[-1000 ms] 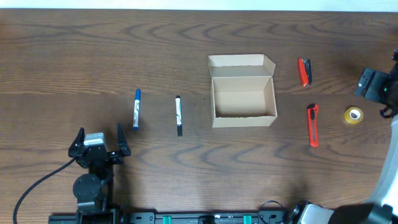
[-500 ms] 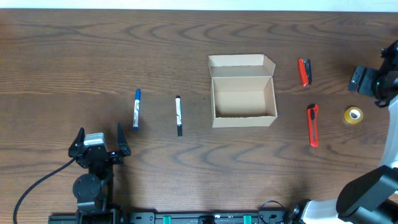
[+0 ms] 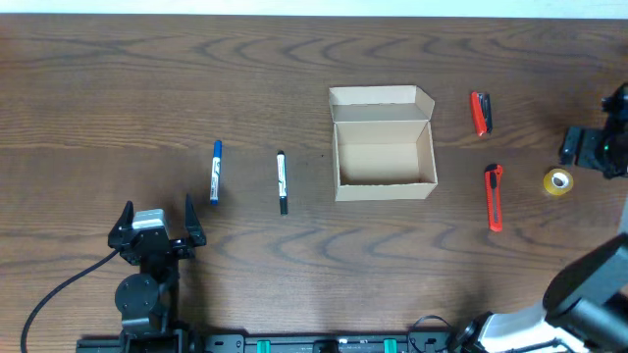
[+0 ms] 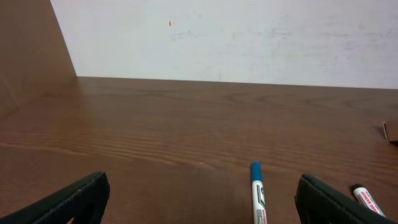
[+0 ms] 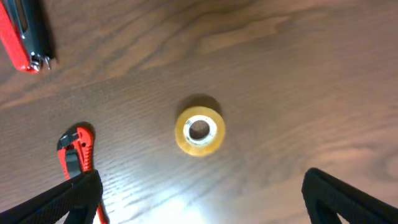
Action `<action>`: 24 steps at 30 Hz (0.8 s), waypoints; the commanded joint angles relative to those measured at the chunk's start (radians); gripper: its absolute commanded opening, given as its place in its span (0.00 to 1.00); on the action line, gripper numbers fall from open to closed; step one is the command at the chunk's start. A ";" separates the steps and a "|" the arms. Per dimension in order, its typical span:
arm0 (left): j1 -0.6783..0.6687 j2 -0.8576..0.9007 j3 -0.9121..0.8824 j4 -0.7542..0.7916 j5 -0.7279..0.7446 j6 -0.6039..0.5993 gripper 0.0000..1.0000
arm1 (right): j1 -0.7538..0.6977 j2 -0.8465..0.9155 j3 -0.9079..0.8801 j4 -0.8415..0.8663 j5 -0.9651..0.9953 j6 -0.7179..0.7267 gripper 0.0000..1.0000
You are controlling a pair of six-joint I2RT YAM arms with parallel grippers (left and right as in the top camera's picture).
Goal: Pack container
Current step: 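Move the right gripper over the yellow tape roll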
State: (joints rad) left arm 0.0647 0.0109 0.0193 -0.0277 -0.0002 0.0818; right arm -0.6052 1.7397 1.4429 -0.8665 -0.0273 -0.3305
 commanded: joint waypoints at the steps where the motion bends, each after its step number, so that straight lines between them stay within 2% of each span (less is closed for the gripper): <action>1: 0.005 -0.007 -0.015 -0.049 -0.002 -0.003 0.95 | -0.002 0.058 0.016 0.008 -0.058 -0.052 0.99; 13: 0.005 -0.007 -0.015 -0.049 -0.002 -0.003 0.95 | 0.054 0.174 0.016 0.039 -0.060 -0.052 0.98; 24: 0.005 -0.007 -0.015 -0.049 -0.002 -0.003 0.95 | 0.061 0.210 0.016 0.037 -0.064 -0.048 0.99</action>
State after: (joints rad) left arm 0.0647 0.0109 0.0193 -0.0277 -0.0002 0.0818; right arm -0.5522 1.9263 1.4429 -0.8257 -0.0792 -0.3698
